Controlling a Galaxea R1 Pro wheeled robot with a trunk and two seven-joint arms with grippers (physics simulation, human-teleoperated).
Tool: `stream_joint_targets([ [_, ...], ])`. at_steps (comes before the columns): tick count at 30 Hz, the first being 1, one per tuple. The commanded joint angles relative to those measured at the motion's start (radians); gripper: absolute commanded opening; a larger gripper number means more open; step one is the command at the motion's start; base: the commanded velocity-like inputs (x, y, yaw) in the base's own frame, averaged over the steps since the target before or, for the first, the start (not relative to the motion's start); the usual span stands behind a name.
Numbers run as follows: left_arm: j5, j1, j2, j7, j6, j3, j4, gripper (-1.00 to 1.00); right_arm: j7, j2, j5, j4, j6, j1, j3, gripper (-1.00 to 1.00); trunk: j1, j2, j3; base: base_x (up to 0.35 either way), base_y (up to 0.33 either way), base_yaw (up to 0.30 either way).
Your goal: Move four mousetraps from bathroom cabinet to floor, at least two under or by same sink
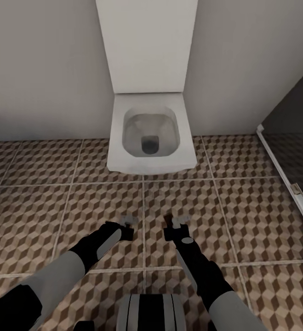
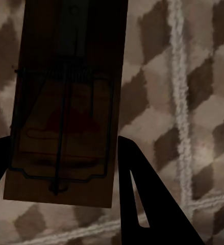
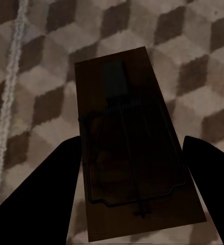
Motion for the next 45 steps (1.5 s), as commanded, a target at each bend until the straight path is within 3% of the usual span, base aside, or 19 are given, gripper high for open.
stream_joint_targets([
  [1,0.007,-0.001,0.001,0.008,0.002,-0.006,-0.002,-1.0,-0.007,0.0,-0.004,-0.001,0.005,0.0,0.003,-1.0,0.0,-0.001,-0.006,0.0,0.0,0.0],
  [12,0.007,-0.001,0.0,0.008,0.002,-0.006,-0.002,-1.0,-0.007,0.0,-0.004,-0.001,0.005,0.0,0.003,-1.0,0.005,-0.003,-0.065,0.0,0.0,0.0],
  [28,0.006,-0.001,0.0,0.008,0.0,-0.006,-0.003,-1.0,-0.007,0.0,-0.004,-0.001,0.005,0.0,0.003,-1.0,0.005,-0.003,-0.074,0.006,0.0,0.0],
  [45,0.006,-0.001,0.0,0.008,-0.001,-0.006,-0.002,-1.0,-0.007,0.0,-0.004,-0.001,0.005,0.0,0.003,-1.0,0.005,-0.003,-0.074,0.195,0.0,0.0],
])
